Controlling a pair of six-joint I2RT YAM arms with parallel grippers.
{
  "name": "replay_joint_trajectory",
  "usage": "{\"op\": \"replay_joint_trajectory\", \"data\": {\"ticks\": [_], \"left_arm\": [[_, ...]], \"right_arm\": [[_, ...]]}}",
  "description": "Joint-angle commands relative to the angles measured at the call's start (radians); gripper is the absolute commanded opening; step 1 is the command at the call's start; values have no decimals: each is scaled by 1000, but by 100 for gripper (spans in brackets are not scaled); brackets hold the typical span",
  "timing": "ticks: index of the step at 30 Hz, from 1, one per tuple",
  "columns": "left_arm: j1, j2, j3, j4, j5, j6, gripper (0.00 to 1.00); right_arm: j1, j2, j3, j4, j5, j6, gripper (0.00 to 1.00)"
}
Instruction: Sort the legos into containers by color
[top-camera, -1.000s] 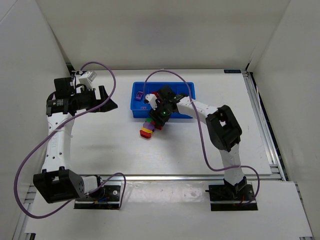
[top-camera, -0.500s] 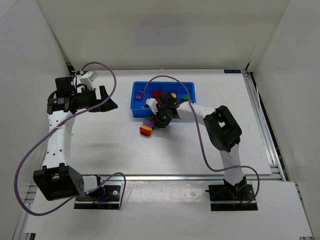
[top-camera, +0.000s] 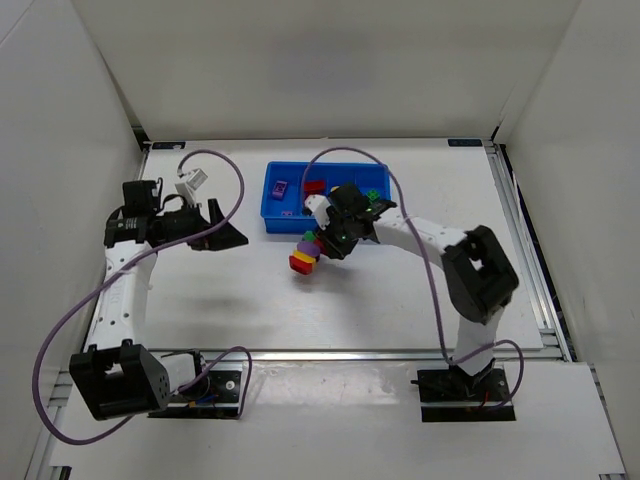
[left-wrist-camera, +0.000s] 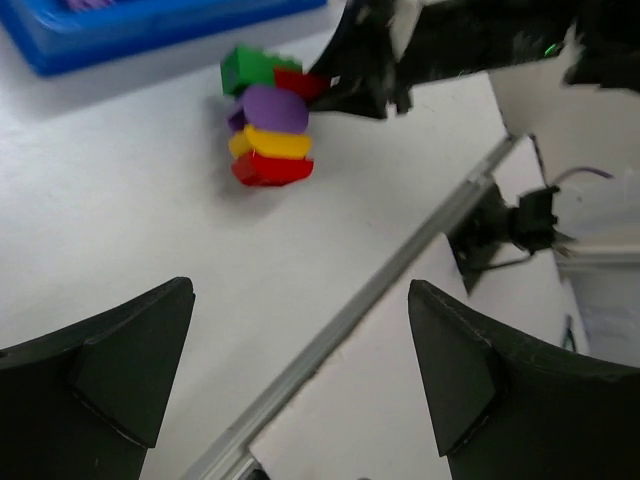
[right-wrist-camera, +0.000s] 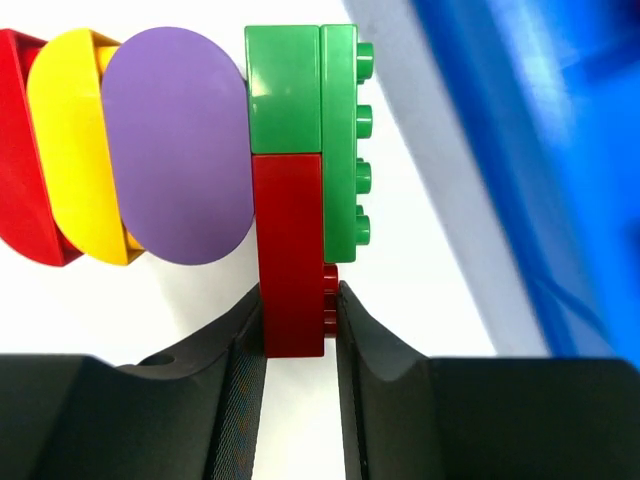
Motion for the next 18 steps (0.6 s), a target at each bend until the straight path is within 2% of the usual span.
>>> {"op": "replay_joint_trajectory", "data": {"ticks": [1, 5, 9, 15, 18], "left_arm": [[-18, -18, -51, -11, 155, 40, 100], [-47, 78, -37, -18, 258, 55, 99], [-53, 213, 27, -18, 404, 52, 95], [-55, 379, 191, -18, 494, 36, 93], [-68, 404, 242, -18, 496, 34, 92]], "right_arm": [[11, -202, 23, -37, -3, 72, 0], [7, -297, 54, -49, 42, 152, 0], [14, -318, 80, -35, 83, 183, 0], [23, -319, 71, -5, 117, 166, 0], [32, -312, 74, 6, 119, 157, 0]]}}
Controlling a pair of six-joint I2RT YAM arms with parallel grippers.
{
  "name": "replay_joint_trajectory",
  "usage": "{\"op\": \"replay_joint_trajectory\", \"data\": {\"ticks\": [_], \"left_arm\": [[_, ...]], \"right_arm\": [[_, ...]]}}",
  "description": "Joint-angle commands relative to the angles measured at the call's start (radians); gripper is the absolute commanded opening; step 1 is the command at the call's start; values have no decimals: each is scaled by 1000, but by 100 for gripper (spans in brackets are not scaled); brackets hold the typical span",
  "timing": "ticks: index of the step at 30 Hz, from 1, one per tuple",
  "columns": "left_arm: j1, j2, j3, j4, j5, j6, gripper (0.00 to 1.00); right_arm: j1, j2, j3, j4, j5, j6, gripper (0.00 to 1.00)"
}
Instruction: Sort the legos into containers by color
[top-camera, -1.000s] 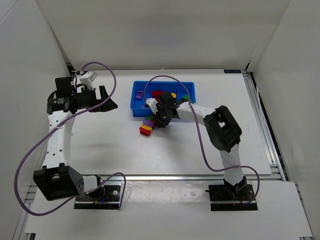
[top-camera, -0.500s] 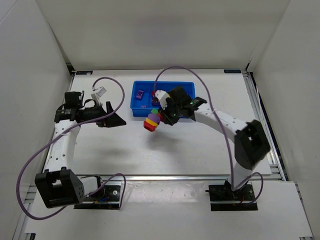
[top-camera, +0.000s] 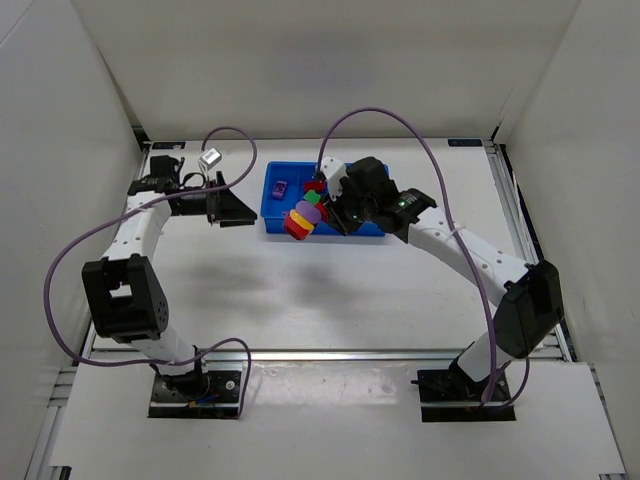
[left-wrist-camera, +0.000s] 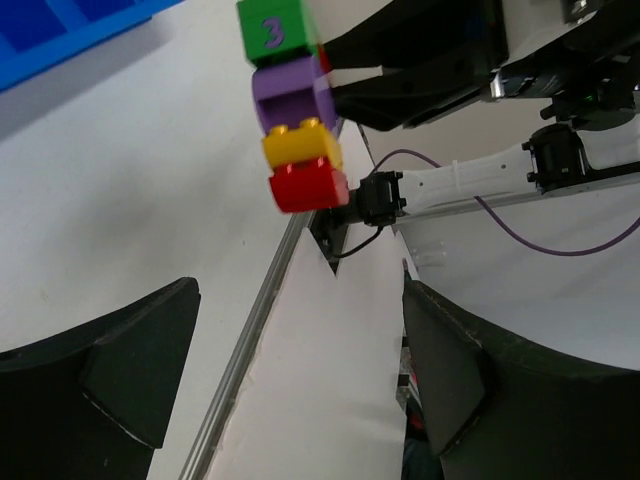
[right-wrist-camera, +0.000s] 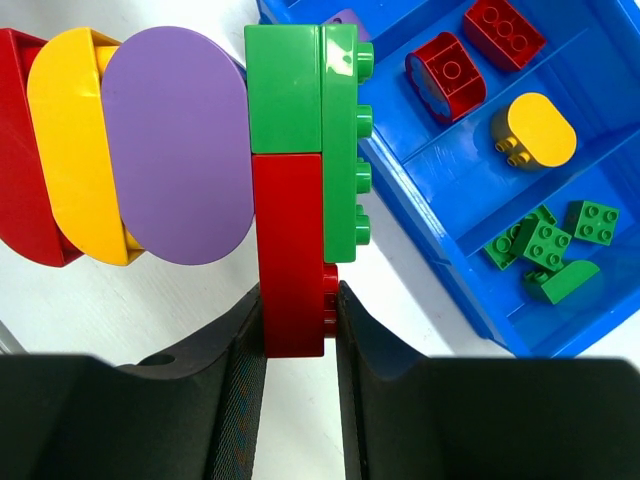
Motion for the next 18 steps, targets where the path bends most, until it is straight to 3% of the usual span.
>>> {"op": "replay_joint_trajectory", "data": {"ticks": [1, 18], "left_arm": [[-29, -6, 80, 6, 82, 8, 92], [-174, 21, 82, 15, -219, 6, 90]], "right_arm": [[16, 10, 16, 53, 22, 5, 0], [55, 55, 80, 76, 5, -39, 0]]}}
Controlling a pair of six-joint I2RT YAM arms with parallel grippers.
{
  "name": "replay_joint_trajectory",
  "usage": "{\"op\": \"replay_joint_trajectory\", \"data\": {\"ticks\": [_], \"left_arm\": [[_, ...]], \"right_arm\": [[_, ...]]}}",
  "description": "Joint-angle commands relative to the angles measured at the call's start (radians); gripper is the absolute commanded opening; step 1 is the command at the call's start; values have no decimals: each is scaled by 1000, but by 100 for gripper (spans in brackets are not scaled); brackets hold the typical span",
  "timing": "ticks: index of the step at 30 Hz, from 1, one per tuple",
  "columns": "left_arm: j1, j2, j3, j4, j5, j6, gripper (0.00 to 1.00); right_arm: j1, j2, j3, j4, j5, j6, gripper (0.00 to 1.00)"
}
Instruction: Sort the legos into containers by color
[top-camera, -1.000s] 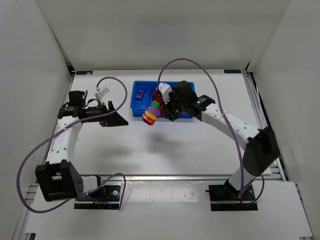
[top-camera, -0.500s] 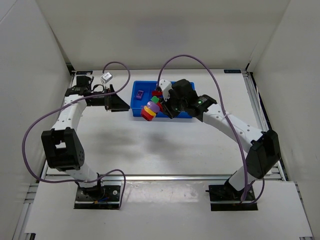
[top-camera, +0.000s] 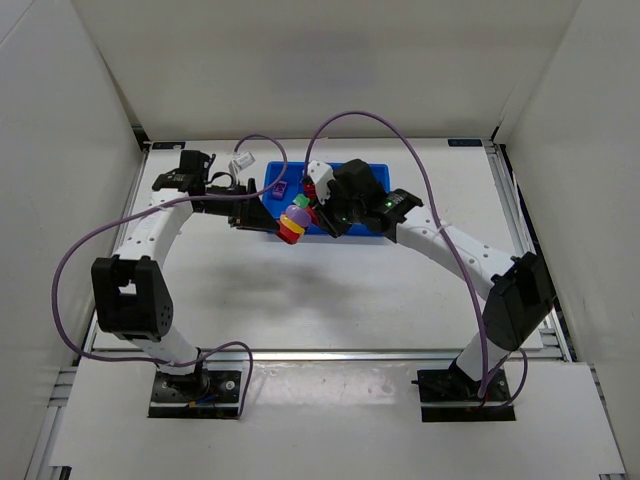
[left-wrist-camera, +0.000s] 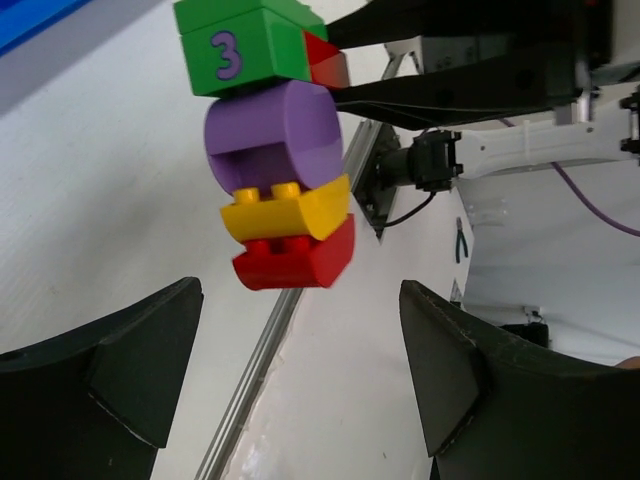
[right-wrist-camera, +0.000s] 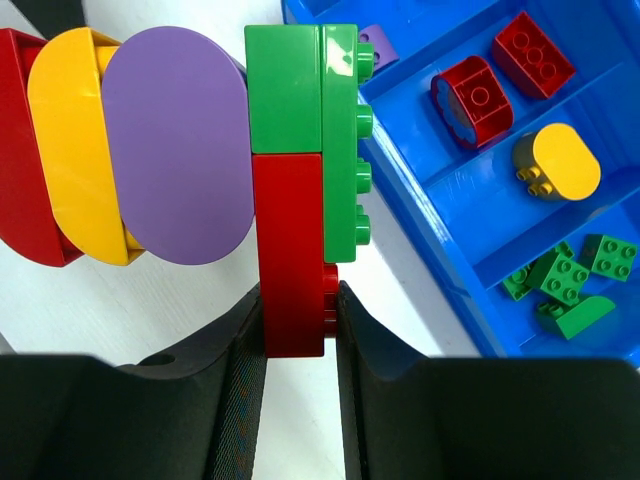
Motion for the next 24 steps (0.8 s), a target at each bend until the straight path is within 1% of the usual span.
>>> {"op": "replay_joint_trajectory", "data": {"ticks": [1, 7, 11, 20, 23, 24], "left_arm": [[-7, 9, 22, 13, -73, 3, 90], [-9, 31, 39, 26, -76, -7, 86], [-9, 31, 42, 30, -64, -7, 78], [-9, 31, 28, 36, 68, 15, 75], [-10, 34, 22, 38, 132, 21, 72], [-12, 33, 22, 38, 145, 26, 69]], "right_arm": [[16, -7, 51, 58, -1, -17, 0], [19, -14, 46, 60, -4, -21, 0], [19, -13, 46, 63, -7, -20, 0], [19, 0, 55, 69, -13, -20, 0], [22, 9, 58, 73, -13, -17, 0], [22, 10, 61, 75, -13, -15, 0]]}}
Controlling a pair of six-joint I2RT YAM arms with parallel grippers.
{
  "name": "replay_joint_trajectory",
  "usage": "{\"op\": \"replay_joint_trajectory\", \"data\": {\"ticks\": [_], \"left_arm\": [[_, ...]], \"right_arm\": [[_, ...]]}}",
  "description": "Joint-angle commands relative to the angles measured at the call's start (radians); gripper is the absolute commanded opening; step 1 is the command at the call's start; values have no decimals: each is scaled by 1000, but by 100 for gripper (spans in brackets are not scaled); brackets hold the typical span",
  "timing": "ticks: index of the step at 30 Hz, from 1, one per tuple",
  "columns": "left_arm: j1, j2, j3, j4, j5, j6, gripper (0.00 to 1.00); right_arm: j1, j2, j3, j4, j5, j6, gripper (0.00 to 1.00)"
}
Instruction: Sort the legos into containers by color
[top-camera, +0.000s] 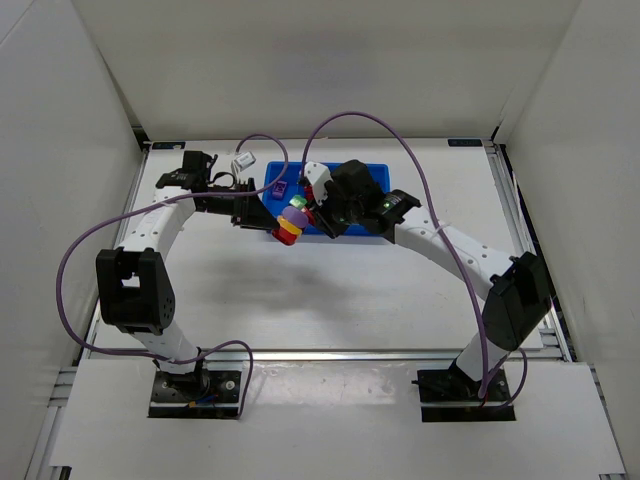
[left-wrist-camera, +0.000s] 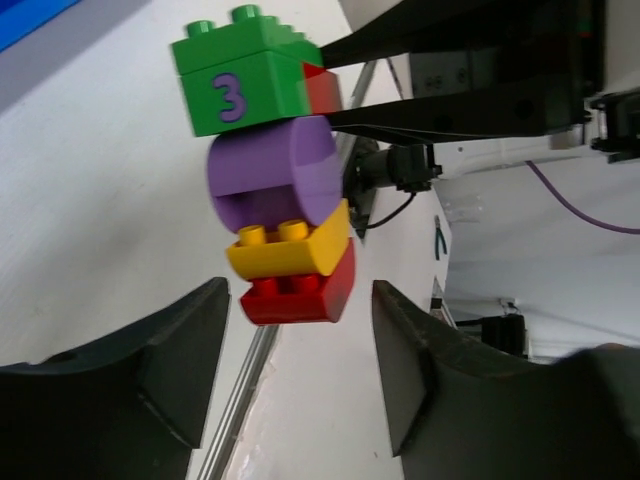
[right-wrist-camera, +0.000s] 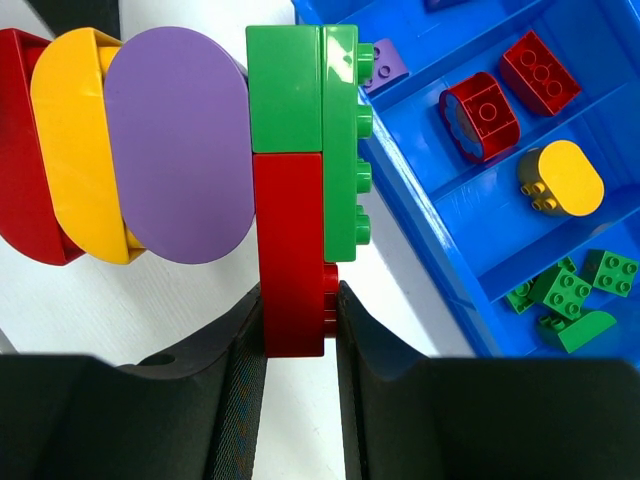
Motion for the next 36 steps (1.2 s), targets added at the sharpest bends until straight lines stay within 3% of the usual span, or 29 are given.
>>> {"op": "replay_joint_trajectory", "data": {"ticks": [1, 9, 16, 31, 36], "left_arm": [[-4, -16, 13, 15, 106, 30, 67], [-10, -17, -4, 15, 152, 36, 38], [-11, -26, -21, 15, 130, 38, 25], [-39, -104, -124, 15, 94, 38, 22], [-89, -132, -144, 0, -28, 76, 23]], "right_arm": [[5, 9, 55, 67, -9, -4, 0], [3, 26, 64, 73, 1, 4, 0], [-10, 32, 58, 81, 27, 7, 0], [-121, -13, 18, 82, 57, 11, 0], [-129, -48, -27, 58, 57, -1, 0]]}}
